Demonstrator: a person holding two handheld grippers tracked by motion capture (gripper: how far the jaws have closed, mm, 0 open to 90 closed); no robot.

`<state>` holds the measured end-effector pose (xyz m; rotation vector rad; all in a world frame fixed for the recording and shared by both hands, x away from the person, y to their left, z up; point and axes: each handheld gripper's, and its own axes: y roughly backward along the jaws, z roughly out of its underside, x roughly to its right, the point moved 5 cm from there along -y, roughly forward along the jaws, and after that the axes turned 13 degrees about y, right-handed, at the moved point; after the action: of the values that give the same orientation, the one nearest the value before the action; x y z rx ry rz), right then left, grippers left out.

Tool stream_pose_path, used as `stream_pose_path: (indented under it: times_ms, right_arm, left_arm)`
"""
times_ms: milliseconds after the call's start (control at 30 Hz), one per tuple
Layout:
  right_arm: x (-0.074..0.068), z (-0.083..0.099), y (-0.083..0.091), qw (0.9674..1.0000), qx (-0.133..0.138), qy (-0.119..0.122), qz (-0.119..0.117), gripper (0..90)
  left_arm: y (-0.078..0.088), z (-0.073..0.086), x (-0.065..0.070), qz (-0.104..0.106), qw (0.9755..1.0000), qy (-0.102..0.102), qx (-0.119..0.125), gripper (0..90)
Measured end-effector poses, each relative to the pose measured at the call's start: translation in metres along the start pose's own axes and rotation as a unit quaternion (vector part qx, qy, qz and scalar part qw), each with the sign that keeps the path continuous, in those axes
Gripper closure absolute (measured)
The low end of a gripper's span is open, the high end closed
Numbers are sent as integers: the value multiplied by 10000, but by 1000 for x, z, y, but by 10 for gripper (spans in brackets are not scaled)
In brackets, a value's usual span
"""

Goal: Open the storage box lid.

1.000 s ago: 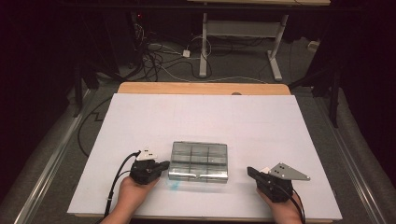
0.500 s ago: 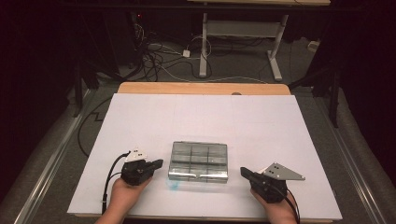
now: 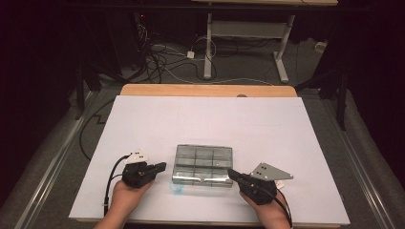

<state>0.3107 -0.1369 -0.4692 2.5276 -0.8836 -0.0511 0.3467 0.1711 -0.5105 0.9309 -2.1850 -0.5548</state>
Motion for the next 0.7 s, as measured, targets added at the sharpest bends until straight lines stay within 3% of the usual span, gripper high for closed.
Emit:
stream_pose_path:
  times_ms: [167,500,700]
  right_arm:
    - [-6,-11,-9,9998,102,29,-174,900]
    - [-16,-24,-32,9989,21,135,-438,900]
    - [-23,-25,-37,9982,60,135,-587,900]
  left_arm:
    - [-5,0,1,127,9998,110,-102,877]
    - [-8,8,10,95,9994,-21,-345,877]
    - [-7,16,15,75,9988,-83,-472,877]
